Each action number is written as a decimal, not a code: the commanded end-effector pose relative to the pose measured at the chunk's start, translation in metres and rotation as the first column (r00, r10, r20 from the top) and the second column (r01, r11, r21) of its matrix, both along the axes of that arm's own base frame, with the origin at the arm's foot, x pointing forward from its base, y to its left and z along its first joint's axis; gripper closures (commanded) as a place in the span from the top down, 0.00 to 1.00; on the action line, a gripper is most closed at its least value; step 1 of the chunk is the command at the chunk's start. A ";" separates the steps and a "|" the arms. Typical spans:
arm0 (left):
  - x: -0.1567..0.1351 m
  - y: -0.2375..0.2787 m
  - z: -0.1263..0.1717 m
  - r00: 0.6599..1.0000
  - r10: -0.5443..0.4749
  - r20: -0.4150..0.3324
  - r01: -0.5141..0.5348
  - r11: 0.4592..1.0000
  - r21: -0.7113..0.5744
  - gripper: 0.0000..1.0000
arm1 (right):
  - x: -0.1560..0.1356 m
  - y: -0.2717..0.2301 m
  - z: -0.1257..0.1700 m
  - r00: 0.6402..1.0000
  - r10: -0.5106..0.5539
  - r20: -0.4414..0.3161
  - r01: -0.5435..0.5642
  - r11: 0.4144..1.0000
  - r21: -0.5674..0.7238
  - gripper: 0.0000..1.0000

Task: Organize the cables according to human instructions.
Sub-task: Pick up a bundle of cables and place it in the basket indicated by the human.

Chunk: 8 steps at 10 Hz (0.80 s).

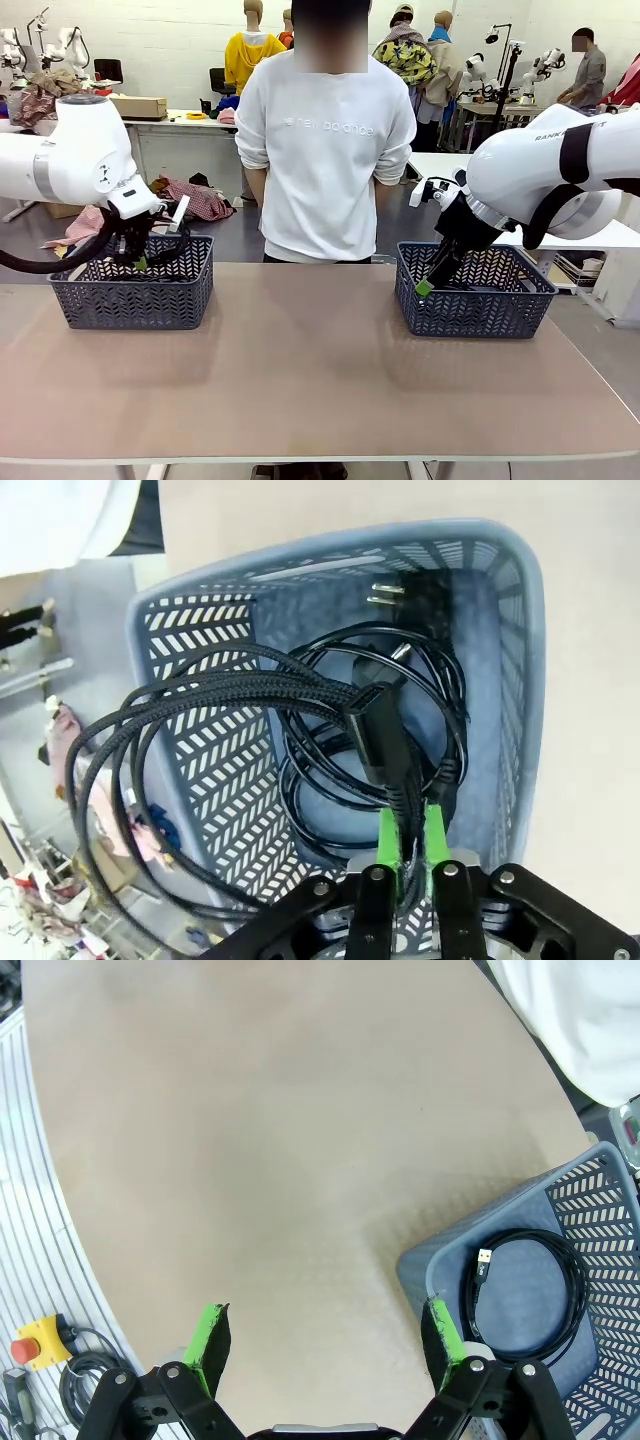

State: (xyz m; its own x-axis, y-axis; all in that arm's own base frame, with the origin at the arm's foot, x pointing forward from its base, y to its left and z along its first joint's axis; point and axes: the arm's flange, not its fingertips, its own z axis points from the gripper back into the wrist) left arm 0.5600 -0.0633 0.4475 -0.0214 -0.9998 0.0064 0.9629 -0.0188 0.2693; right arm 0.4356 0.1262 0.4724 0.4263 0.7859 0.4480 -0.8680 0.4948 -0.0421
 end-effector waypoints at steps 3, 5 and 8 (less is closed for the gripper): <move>-0.003 -0.001 -0.001 1.000 0.013 0.010 -0.013 0.999 -0.041 0.33 | 0.002 0.001 0.002 1.000 -0.002 0.003 0.002 1.000 -0.002 1.00; -0.002 -0.001 -0.001 1.000 0.013 -0.007 -0.013 0.999 -0.045 0.53 | 0.002 0.001 0.002 1.000 -0.002 0.003 0.002 1.000 -0.002 1.00; -0.001 -0.003 0.000 0.999 0.018 -0.027 -0.020 0.998 -0.053 1.00 | 0.002 0.001 0.002 1.000 -0.002 0.003 0.002 1.000 -0.002 1.00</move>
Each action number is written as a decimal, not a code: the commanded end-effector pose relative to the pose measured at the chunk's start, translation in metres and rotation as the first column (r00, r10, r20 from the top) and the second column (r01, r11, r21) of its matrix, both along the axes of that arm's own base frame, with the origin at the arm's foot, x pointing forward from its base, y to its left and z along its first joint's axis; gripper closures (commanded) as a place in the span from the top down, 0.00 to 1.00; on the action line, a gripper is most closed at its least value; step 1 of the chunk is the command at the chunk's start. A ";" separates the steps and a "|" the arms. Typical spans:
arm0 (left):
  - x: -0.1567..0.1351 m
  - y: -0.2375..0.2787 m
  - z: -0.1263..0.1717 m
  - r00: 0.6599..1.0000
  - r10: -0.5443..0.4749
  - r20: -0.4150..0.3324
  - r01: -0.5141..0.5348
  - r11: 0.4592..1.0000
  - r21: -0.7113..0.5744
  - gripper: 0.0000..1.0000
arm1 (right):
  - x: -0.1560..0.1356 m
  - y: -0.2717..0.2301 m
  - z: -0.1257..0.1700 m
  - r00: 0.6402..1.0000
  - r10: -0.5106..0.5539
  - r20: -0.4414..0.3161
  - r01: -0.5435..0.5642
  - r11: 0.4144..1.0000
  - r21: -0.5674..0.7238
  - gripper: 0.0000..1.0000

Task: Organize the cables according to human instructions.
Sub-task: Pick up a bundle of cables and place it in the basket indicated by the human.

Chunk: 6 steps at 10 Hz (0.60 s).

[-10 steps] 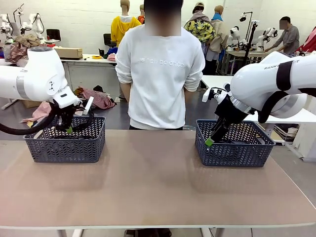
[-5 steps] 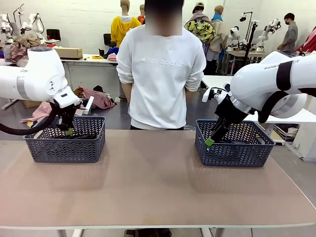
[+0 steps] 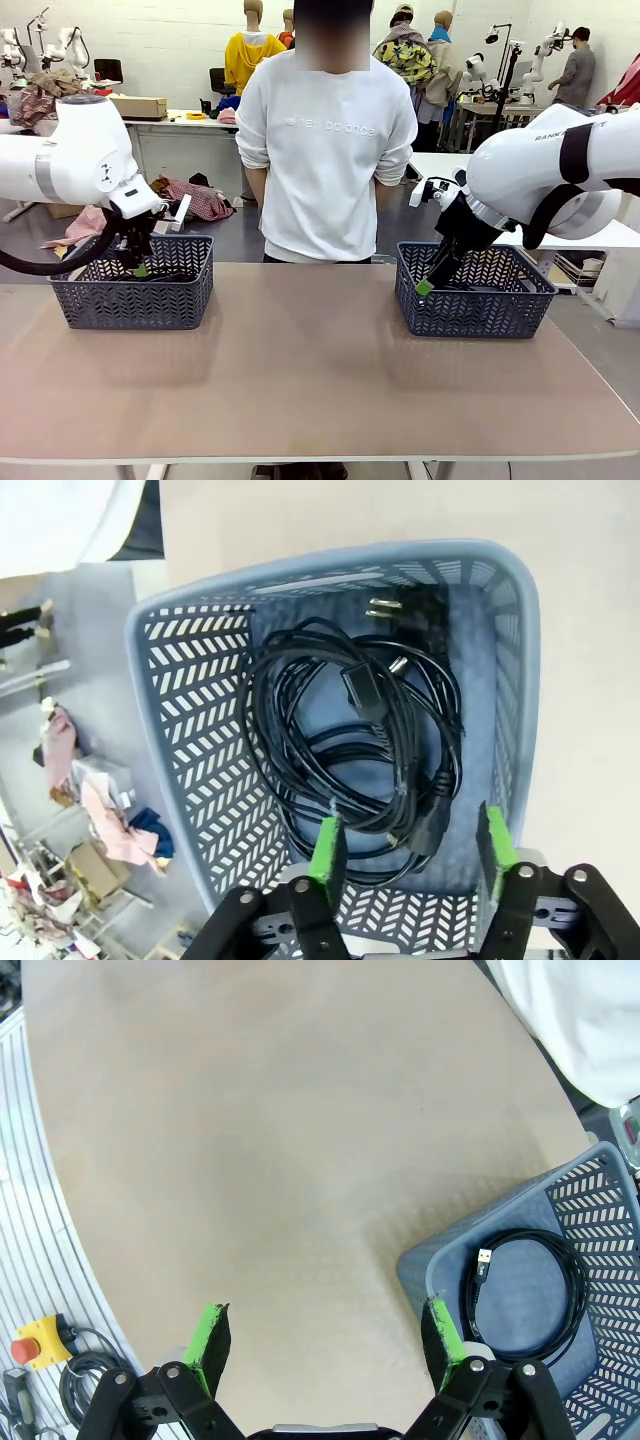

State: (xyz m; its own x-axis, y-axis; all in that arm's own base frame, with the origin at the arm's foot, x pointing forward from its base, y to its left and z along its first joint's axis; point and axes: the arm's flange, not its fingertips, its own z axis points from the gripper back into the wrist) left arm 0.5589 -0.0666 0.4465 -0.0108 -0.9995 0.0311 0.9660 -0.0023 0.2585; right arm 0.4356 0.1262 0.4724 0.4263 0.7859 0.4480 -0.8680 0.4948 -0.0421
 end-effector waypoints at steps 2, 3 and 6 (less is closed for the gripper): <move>0.001 0.001 0.000 1.000 0.013 -0.026 -0.013 0.999 -0.033 0.80 | 0.002 0.001 0.002 1.000 -0.002 0.003 0.002 1.000 -0.002 1.00; 0.001 0.001 -0.001 0.999 0.014 -0.031 -0.015 0.999 -0.034 1.00 | 0.002 0.001 0.002 1.000 -0.002 0.003 0.002 1.000 -0.002 1.00; 0.002 0.000 -0.005 0.999 0.015 -0.038 -0.018 0.997 -0.069 1.00 | 0.002 0.001 0.002 1.000 -0.002 0.003 0.002 1.000 -0.002 1.00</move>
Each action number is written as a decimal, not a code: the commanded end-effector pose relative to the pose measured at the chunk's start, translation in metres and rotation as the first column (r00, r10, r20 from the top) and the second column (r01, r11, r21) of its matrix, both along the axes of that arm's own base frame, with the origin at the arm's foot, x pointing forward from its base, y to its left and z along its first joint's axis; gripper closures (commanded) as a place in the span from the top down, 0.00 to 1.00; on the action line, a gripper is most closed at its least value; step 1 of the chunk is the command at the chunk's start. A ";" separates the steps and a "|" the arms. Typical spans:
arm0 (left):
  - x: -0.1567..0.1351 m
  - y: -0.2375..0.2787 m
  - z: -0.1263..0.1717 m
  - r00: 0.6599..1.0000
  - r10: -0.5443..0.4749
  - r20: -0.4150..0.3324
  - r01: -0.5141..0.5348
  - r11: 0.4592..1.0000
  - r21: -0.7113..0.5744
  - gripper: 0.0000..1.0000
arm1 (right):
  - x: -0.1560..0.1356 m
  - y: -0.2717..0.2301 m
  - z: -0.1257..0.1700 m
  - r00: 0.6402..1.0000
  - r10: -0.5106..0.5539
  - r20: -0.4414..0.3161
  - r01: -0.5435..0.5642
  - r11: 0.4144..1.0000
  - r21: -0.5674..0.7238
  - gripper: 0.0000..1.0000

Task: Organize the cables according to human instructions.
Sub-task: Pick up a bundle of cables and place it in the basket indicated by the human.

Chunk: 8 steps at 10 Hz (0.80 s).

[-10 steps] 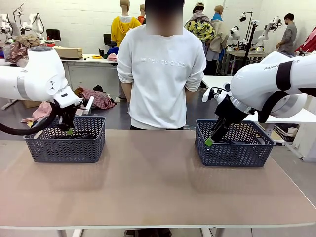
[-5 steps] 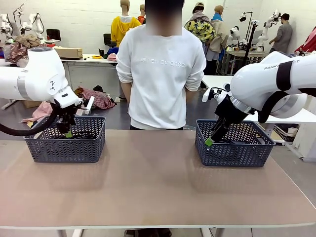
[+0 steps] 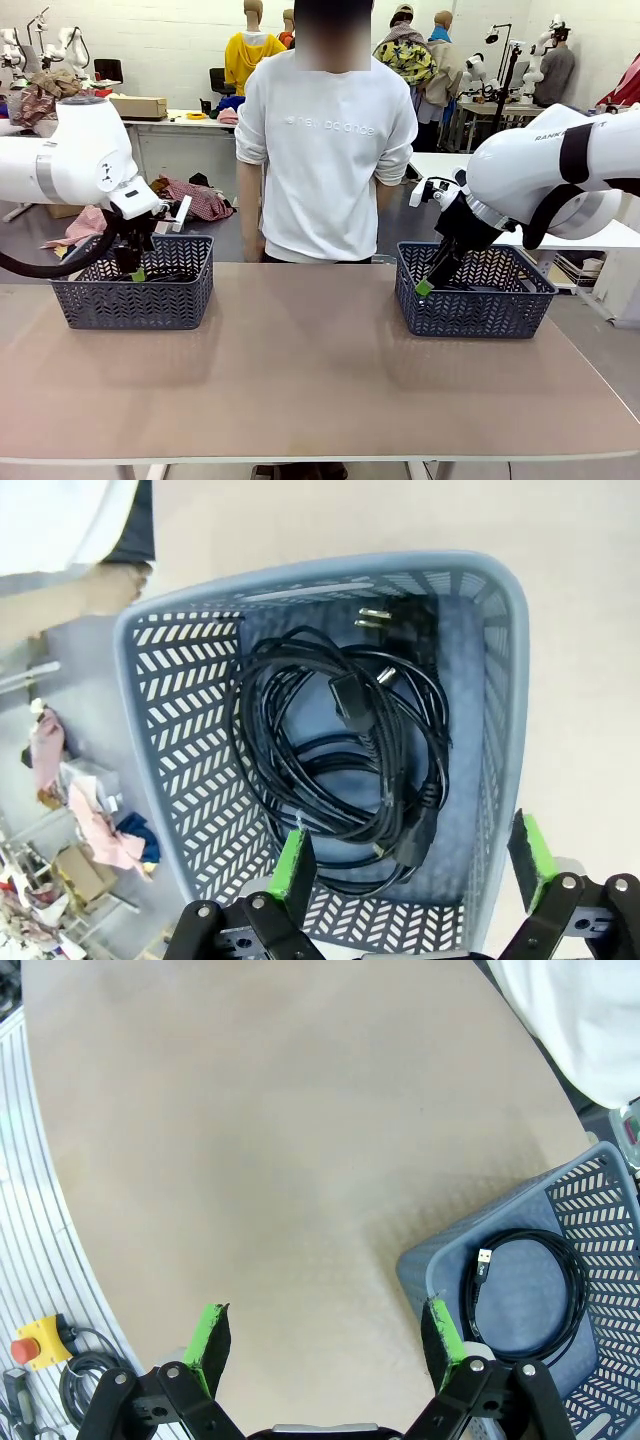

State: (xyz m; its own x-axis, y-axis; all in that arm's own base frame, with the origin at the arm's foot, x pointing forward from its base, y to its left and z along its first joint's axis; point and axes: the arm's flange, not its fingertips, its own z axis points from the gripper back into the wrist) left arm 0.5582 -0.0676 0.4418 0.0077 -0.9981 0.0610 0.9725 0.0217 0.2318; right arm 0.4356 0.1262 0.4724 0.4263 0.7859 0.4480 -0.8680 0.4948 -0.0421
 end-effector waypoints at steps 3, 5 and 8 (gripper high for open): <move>0.000 0.000 0.000 1.000 0.000 0.000 0.000 1.000 0.000 1.00 | 0.002 0.001 0.002 1.000 -0.002 0.003 0.002 1.000 -0.002 1.00; 0.000 0.000 0.000 1.000 0.000 0.000 0.000 1.000 0.000 1.00 | 0.002 0.001 0.002 1.000 -0.002 0.003 0.002 1.000 -0.002 1.00; 0.000 0.000 0.000 1.000 0.000 0.000 0.000 1.000 0.000 1.00 | 0.002 0.001 0.002 1.000 -0.002 0.003 0.002 1.000 -0.002 1.00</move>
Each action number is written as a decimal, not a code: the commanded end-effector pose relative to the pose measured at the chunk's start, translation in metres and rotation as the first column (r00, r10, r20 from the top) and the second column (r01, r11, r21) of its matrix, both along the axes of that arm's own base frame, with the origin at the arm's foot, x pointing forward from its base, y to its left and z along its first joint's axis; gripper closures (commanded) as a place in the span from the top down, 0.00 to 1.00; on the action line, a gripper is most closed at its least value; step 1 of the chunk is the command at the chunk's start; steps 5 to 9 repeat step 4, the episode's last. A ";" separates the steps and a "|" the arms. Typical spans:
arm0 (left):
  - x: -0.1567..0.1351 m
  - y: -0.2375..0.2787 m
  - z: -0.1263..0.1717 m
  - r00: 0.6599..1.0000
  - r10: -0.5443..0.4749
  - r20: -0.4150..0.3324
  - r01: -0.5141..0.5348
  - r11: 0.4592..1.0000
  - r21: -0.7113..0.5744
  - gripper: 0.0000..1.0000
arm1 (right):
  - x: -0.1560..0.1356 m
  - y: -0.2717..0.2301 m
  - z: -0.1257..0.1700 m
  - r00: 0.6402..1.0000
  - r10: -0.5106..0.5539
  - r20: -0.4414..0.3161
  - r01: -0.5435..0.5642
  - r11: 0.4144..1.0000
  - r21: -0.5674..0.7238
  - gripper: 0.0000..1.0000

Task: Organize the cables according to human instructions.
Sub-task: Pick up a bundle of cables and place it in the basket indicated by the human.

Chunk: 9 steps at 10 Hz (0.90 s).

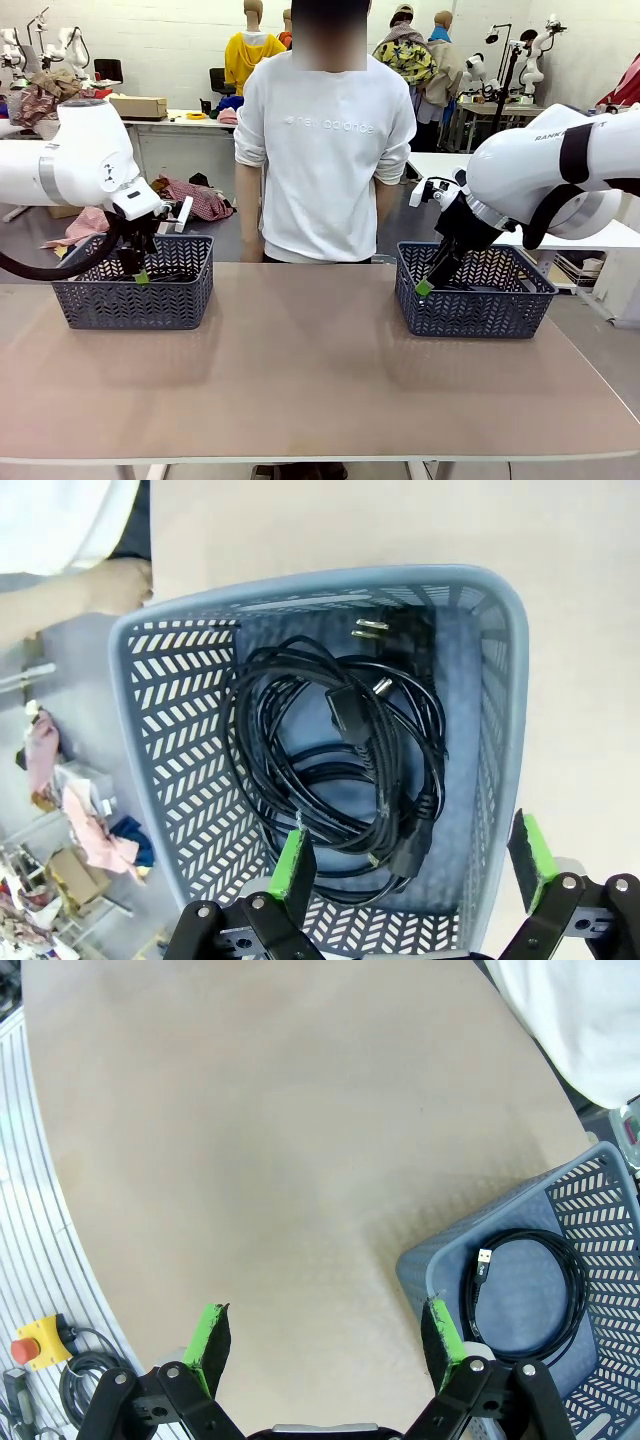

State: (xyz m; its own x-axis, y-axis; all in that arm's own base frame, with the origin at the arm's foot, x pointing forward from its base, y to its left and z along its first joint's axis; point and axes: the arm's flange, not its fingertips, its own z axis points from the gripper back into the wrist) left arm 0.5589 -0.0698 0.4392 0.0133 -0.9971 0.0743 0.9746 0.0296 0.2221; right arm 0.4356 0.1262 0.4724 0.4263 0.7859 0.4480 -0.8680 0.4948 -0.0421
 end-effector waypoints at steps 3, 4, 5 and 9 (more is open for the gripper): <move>-0.001 0.002 0.003 1.000 -0.005 0.010 0.005 1.000 0.013 1.00 | 0.002 0.001 0.002 1.000 -0.002 0.003 0.002 1.000 -0.002 1.00; -0.001 0.002 0.003 1.000 -0.005 0.010 0.005 1.000 0.013 1.00 | 0.002 0.001 0.002 1.000 -0.002 0.003 0.002 1.000 -0.002 1.00; -0.001 0.002 0.003 1.000 -0.005 0.010 0.005 1.000 0.013 1.00 | 0.002 0.001 0.002 1.000 -0.002 0.003 0.002 1.000 -0.002 1.00; -0.001 0.002 0.003 1.000 -0.005 0.010 0.005 1.000 0.013 1.00 | 0.002 0.001 0.002 1.000 -0.002 0.003 0.002 1.000 -0.002 1.00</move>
